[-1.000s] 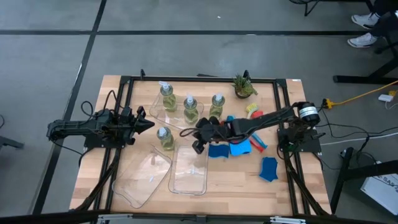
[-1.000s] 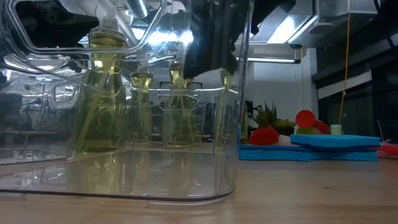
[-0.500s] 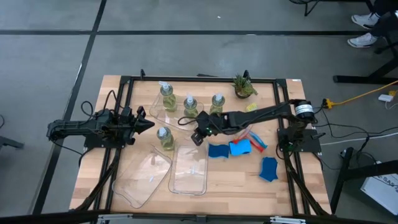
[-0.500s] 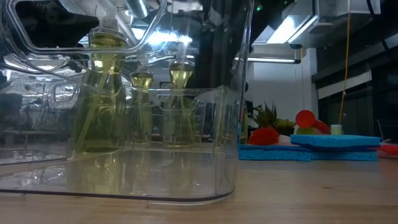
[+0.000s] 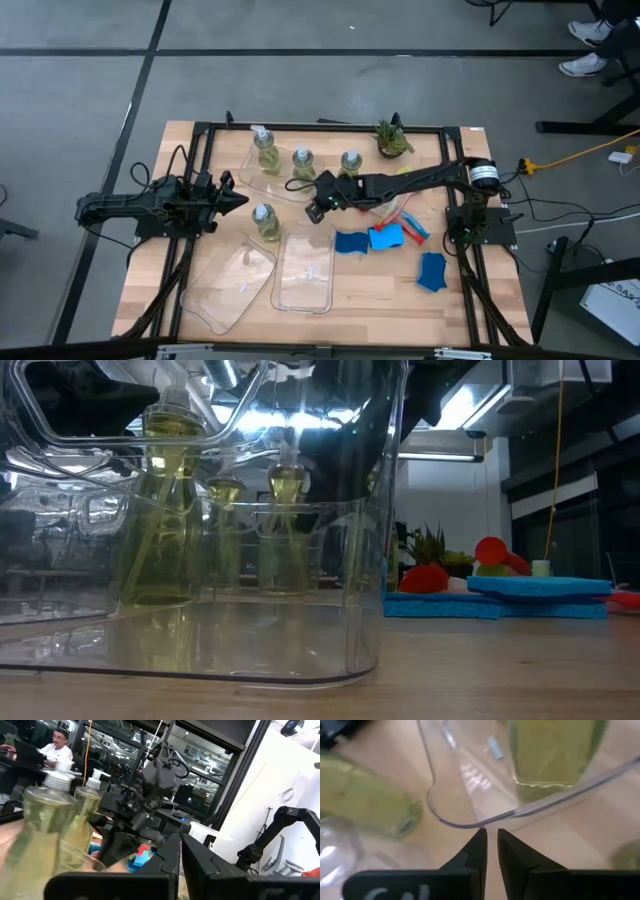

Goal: Pick & Place Kitchen Sink Supplies
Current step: Adjust the top transparent bin, then put the green soap dispenser into the top transparent bin

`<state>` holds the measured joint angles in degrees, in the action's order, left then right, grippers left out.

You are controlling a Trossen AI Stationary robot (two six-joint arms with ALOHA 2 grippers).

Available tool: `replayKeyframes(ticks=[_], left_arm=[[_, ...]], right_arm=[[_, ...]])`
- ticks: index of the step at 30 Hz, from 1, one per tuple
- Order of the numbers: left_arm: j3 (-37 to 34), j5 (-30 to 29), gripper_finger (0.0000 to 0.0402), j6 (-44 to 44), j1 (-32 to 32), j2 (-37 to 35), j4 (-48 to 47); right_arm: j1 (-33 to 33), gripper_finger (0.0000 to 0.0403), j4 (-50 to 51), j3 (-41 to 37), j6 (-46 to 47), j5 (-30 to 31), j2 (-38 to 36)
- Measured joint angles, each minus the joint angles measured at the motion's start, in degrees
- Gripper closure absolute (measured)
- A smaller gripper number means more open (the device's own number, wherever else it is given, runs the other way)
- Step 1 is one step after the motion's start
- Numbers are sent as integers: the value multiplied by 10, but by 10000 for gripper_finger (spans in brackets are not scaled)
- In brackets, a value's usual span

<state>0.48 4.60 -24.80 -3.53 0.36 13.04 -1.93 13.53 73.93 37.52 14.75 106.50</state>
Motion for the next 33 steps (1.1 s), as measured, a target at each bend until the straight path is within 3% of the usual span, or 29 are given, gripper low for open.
replayKeyframes(ticks=[9, 12, 19, 28, 33], left_arm=[[0, 0, 391, 0, 0, 0, 0], [0, 0, 391, 0, 0, 0, 0], [0, 0, 391, 0, 0, 0, 0], [0, 0, 391, 0, 0, 0, 0], [0, 0, 391, 0, 0, 0, 0]], right_arm=[[-15, 359, -42, 0, -27, 111, 0], [-23, 359, -68, 0, -48, 123, 0], [-25, 359, -131, 0, -66, 75, 0], [-12, 359, -197, 0, -105, -54, 0], [11, 359, -197, 0, -96, -42, 0]])
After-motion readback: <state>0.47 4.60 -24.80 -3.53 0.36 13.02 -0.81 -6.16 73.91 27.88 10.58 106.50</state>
